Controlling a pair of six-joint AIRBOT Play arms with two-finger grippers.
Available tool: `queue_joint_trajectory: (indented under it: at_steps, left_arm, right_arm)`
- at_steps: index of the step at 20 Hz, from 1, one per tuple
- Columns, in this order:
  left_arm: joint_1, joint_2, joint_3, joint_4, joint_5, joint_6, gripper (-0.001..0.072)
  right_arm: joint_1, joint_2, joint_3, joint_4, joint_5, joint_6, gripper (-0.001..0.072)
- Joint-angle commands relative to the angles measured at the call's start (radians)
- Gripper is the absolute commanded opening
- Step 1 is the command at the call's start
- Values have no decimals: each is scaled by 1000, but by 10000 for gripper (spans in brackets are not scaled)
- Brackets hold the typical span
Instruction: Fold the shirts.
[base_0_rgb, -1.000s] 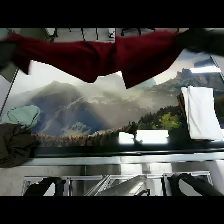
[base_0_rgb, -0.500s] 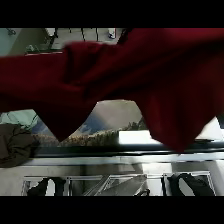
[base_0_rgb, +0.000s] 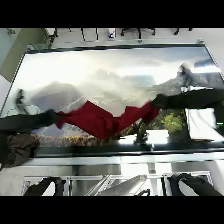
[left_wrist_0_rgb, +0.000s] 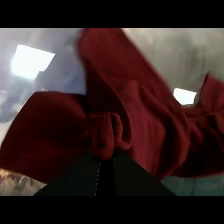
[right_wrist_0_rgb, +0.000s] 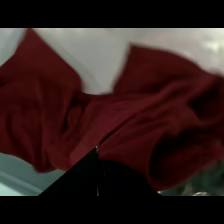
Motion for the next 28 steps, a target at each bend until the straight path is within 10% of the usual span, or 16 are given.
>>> queue_joint_trajectory:
  at_steps: [1, 17, 19, 22, 24, 28]
  left_arm:
    - [-109, -227, -37, 10, -163, 16, 15]
    - [-58, -459, 222, 90, 106, 61, 15]
    - [-64, -458, 223, 93, 134, 62, 16]
    - [-55, -446, 227, 93, 163, 62, 18]
    - [-34, -444, 258, 93, 217, 61, 612]
    - [69, -444, 393, 70, 297, 35, 707]
  right_arm:
    - [39, -179, -137, 24, 238, 2, 24]
    - [-70, -249, 31, -259, -86, 19, 34]
    - [-72, -246, 31, -252, -135, 19, 363]
    - [-93, -215, 32, -253, -223, 18, 435]
    - [-111, -160, 56, -252, -240, 8, 435]
    - [-152, -84, 175, -261, -132, -49, 466]
